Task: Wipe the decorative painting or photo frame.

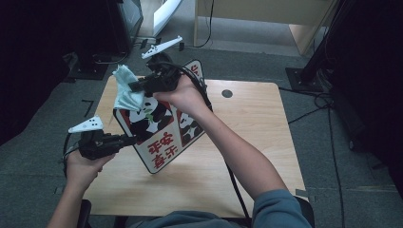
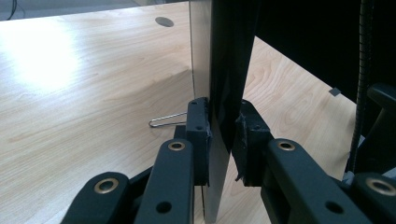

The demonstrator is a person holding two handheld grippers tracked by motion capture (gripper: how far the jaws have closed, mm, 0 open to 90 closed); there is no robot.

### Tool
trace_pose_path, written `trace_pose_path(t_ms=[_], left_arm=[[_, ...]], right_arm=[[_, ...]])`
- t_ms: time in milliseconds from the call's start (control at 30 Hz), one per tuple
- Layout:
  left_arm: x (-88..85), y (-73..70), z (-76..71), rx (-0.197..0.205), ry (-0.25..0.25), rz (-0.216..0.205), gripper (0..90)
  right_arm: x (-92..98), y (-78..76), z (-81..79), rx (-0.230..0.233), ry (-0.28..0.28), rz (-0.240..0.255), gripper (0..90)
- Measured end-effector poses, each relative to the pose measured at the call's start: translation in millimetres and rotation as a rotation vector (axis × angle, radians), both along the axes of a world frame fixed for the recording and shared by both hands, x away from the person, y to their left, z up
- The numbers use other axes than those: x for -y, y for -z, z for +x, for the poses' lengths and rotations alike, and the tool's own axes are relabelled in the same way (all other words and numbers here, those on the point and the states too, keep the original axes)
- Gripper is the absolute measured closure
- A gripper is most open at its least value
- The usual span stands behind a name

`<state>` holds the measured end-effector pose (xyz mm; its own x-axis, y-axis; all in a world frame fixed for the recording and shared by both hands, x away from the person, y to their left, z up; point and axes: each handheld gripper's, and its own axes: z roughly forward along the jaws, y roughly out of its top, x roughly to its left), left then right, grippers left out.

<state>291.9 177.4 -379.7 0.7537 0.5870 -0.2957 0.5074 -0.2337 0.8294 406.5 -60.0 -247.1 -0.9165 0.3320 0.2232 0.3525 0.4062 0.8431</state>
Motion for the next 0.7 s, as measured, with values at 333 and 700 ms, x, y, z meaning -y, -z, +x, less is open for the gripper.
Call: trace_pose_path(t_ms=[333,700], left_arm=[[0.0,-0.1,-0.1,-0.001,0.000,0.000,78.7],[-0.1,-0.1,-0.1,-0.002,0.000,-0.001,78.8]], right_arm=[[8.3,0.1,3.3,0.003,0.021,0.004,81.8],[19.0,1.2,7.9,0.005,0.039,0.017,80.8]])
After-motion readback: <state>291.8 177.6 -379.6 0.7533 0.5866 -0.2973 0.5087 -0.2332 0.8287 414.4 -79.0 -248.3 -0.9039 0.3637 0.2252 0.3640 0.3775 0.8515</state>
